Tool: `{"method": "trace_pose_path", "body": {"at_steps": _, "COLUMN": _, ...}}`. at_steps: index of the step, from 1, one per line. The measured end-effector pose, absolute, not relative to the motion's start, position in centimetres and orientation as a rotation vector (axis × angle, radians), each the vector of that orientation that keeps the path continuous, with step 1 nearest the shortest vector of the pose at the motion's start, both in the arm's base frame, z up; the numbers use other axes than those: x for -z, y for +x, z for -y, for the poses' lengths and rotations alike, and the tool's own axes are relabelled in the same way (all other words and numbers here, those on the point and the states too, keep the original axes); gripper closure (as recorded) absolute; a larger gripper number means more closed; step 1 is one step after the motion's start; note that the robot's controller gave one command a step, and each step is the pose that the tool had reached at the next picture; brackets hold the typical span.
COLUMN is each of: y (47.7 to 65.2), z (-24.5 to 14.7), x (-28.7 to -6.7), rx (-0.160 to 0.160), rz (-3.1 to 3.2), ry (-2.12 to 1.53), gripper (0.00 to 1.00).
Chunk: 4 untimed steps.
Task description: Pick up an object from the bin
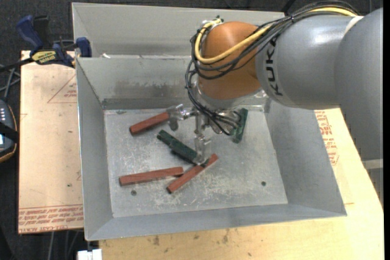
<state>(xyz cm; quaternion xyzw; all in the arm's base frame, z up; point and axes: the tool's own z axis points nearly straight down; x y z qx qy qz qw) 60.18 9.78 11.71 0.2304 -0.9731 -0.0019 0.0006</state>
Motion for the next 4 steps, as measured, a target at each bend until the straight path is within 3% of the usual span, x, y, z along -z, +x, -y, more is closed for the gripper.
{"method": "trace_pose_path", "body": {"at_steps": 1, "y": 59.4, "z": -6.8, "x": -12.4, "rx": -0.002, "rz": 3.027, "ry": 0.860, "gripper": 0.00}}
{"method": "trace_pose_path", "body": {"at_steps": 2, "y": 55.5, "z": -8.5, "x": -7.2, "rx": 0.000, "rz": 3.000, "ry": 0.950, "gripper": 1.00}}
{"method": "trace_pose_path", "body": {"at_steps": 3, "y": 55.5, "z": -8.5, "x": -7.2, "rx": 0.001, "rz": 3.000, "ry": 0.949, "gripper": 1.00}}
{"method": "trace_pose_path", "body": {"at_steps": 4, "y": 60.2, "z": -9.0, "x": -24.0, "rx": -0.001, "rz": 3.001, "ry": 0.962, "gripper": 1.00}}
